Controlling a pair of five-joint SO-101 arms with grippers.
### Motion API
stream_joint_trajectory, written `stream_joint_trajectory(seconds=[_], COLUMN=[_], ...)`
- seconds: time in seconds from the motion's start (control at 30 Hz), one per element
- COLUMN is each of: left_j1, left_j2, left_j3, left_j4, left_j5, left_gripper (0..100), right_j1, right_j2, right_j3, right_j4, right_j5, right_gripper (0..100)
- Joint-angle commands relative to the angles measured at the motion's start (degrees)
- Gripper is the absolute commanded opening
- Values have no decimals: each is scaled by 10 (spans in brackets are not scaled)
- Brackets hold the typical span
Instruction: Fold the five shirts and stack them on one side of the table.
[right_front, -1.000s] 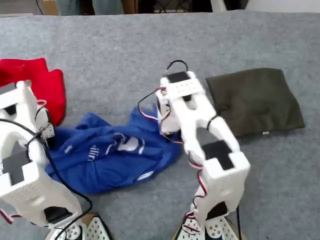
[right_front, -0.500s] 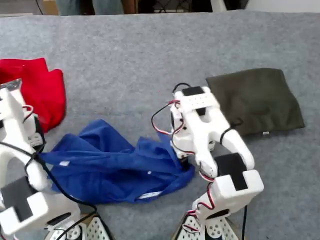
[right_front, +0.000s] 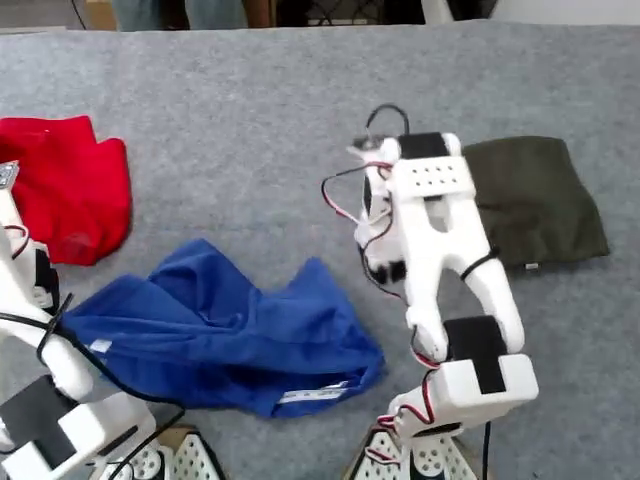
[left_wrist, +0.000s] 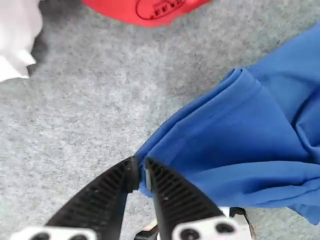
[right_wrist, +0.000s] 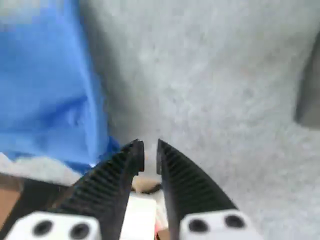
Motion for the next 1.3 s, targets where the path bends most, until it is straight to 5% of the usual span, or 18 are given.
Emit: stream_joint_trajectory(seconds=[0.0, 0.13, 0.33, 0.6, 1.0, 1.27], left_j1=[13, 29, 31, 30, 29, 29], left_j2=[-17, -22, -22, -22, -22, -22], left_j3=[-20, 7, 40, 40, 45, 45], left_j4=[3, -1, -1, -2, -2, -1], left_j5=[-9, -9, -9, -9, -9, -9], left_gripper=[29, 29, 29, 29, 29, 29], right_j1=[-64, -149, -159, -171, -187, -185], right_j2=[-22, -8, 120, 322, 381, 381], right_j3=[-68, -78, -140, -342, -354, -309], right_j4=[4, -26, -95, -7, 7, 6], right_j5=[-37, -61, -101, -113, -119, -119], right_gripper=[39, 39, 47, 285, 109, 99])
